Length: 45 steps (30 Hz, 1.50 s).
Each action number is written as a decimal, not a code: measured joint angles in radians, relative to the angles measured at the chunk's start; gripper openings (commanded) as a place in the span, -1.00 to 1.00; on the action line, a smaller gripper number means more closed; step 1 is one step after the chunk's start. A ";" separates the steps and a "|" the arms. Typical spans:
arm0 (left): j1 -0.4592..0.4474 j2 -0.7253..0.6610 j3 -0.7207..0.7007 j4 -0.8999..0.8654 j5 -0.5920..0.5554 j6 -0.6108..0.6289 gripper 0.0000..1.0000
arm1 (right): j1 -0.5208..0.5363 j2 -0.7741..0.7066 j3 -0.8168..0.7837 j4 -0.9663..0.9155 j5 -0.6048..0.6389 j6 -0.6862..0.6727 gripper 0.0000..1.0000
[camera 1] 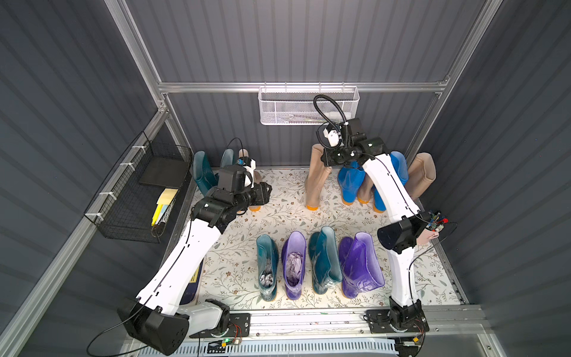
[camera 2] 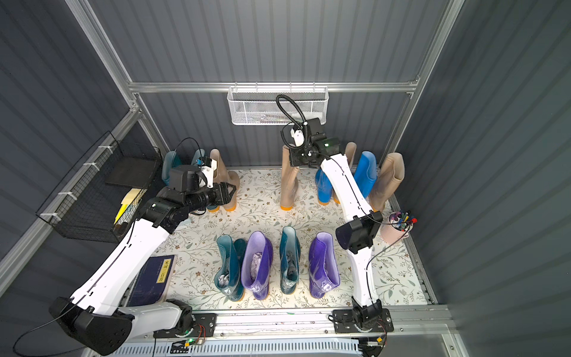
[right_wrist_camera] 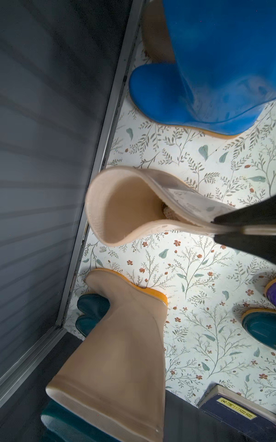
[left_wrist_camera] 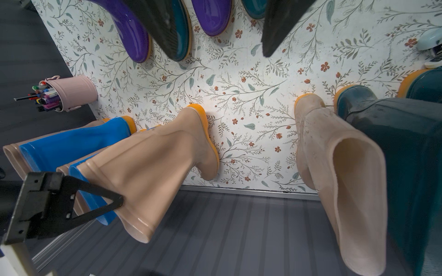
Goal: Match and arrange rain boots in pairs
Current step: Pick up the rain boot at the center of the board, then pair a pair of rain boots at the corner of the board.
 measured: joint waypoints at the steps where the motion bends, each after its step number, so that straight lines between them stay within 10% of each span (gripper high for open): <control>1: 0.000 -0.009 0.000 -0.005 -0.005 0.002 0.19 | 0.012 0.003 0.001 0.004 0.005 0.005 -1.00; 45: 0.000 -0.219 -0.164 -0.055 -0.089 0.033 0.24 | 0.228 0.235 0.061 0.438 -0.141 0.011 -1.00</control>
